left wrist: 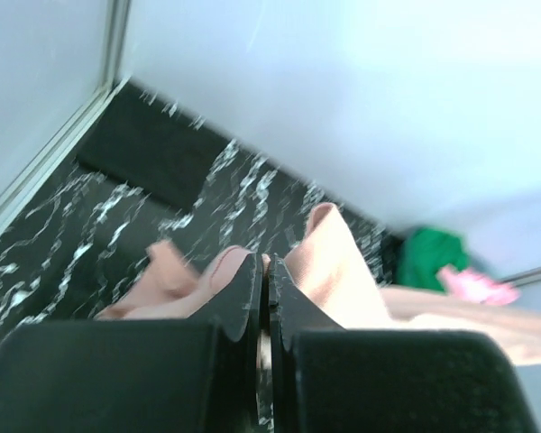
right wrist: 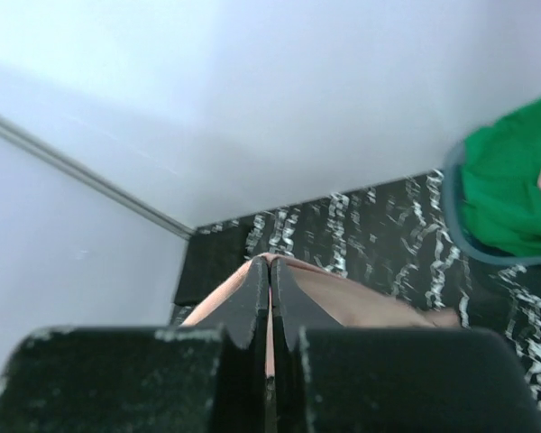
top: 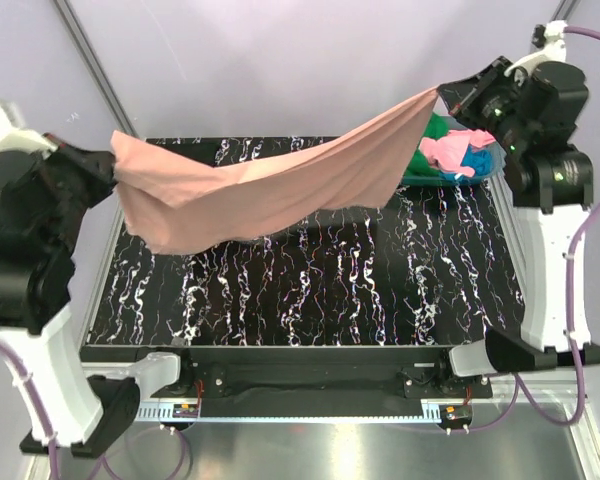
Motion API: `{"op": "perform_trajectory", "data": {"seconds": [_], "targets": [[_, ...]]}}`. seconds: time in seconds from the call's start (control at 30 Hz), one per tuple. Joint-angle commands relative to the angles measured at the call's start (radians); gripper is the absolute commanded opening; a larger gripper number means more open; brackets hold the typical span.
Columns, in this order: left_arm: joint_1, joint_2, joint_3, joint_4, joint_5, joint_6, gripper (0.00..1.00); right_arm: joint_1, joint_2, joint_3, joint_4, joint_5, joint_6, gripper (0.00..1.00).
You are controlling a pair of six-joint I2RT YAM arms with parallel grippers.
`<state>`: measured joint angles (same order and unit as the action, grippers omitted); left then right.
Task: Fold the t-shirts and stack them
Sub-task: Flatten the tshirt out
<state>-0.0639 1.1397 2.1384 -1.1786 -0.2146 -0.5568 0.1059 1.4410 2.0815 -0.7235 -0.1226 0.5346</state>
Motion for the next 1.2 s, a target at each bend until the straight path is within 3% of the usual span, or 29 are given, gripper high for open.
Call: {"op": "perform_trajectory", "data": {"seconds": [0.0,0.13,0.23,0.53,0.8,0.93,1.03,1.17], "targets": [[0.006,-0.102,0.035,0.098,0.021,-0.037,0.00,0.003,-0.117,0.015,0.119,-0.061,0.044,0.00],[0.006,-0.193,0.000,0.278,0.070,-0.019,0.00,0.002,-0.186,0.055,0.105,-0.078,0.022,0.00],[0.006,-0.196,0.041,0.326,0.073,0.007,0.00,0.003,-0.234,0.055,0.113,-0.101,0.042,0.00],[0.003,-0.320,0.037,0.516,0.152,0.058,0.00,0.003,-0.502,-0.176,0.173,-0.181,0.102,0.00],[0.001,-0.612,-0.196,0.688,0.112,0.034,0.00,0.002,-0.781,-0.333,0.118,-0.215,0.117,0.00],[0.001,-0.640,-0.282,0.702,0.126,0.018,0.00,0.002,-0.876,-0.435,0.101,-0.177,0.143,0.00],[0.001,-0.640,-0.411,0.729,0.129,0.002,0.00,-0.002,-0.901,-0.569,0.154,-0.155,0.154,0.00],[0.001,-0.647,-0.702,0.926,0.077,-0.018,0.00,-0.002,-0.866,-0.809,0.342,-0.103,0.148,0.00]]}}
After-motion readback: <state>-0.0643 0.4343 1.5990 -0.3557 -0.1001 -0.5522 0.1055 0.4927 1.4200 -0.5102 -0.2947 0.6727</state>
